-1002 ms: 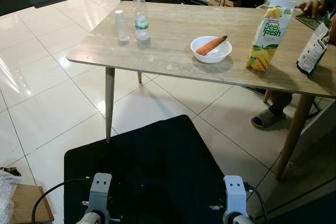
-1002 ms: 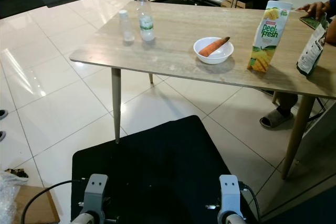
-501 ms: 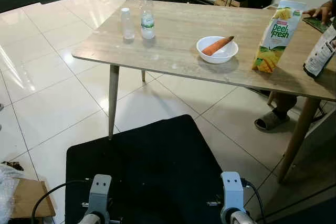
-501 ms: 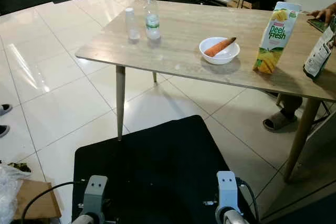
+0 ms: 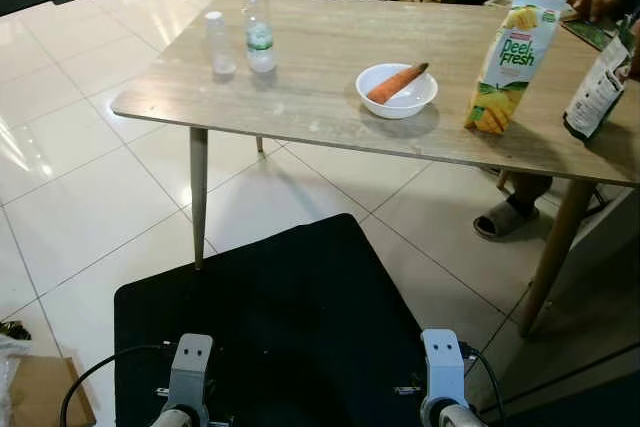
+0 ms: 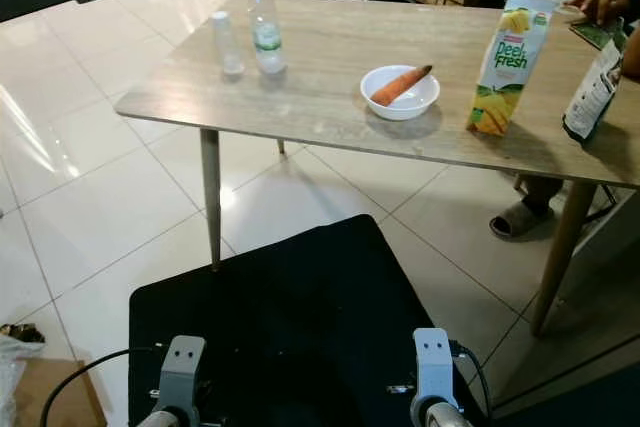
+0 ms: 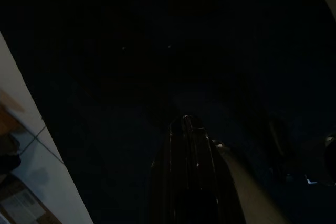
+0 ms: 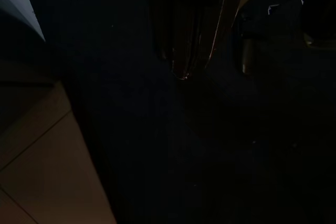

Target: Restocking fridge

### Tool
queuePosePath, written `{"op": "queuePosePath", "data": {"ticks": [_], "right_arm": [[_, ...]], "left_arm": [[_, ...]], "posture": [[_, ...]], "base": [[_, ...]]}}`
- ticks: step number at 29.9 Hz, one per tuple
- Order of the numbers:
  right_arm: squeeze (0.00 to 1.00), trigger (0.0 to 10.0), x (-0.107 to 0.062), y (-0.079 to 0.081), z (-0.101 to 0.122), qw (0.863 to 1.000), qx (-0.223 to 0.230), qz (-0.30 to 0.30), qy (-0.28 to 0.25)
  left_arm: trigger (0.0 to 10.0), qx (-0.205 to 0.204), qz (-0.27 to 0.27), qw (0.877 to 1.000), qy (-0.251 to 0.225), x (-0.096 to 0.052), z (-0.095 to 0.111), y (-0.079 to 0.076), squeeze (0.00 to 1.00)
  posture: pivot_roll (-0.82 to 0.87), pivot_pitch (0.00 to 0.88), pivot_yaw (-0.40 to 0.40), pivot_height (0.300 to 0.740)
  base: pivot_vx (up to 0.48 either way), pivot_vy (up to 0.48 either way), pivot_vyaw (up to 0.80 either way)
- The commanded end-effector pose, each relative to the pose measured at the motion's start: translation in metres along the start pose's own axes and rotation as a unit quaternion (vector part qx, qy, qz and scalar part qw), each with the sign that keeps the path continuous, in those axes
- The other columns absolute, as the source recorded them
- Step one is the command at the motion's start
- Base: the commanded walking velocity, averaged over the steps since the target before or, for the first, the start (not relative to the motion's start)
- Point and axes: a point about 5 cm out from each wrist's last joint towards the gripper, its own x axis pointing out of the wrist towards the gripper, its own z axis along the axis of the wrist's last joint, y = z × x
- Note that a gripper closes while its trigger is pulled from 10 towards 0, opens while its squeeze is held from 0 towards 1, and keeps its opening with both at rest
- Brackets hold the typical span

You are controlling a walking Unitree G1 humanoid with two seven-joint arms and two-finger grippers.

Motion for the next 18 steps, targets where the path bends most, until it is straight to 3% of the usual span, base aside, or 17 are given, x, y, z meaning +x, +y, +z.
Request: {"op": "queuePosePath", "data": {"ticks": [1,18], "right_arm": [[0.0,10.0,-0.0014,0.0011,-0.0037,1.0,0.001,0.002,0.001],[0.0,10.0,-0.0008,0.0033,-0.0031,1.0,0.001,0.003,0.001]], "left_arm": [[10.0,-0.013,-0.002,1.0,0.016,-0.0022,-0.0095,-0.0046,0.0],[10.0,-0.01,0.0,1.0,0.015,-0.0025,-0.0088,-0.0016,0.0]], "posture": [[-0.15,0.109,0.057,0.725],[-0.15,0.111,0.058,0.725]], "base": [[0.292,0.0,0.0],[0.288,0.0,0.0]]}}
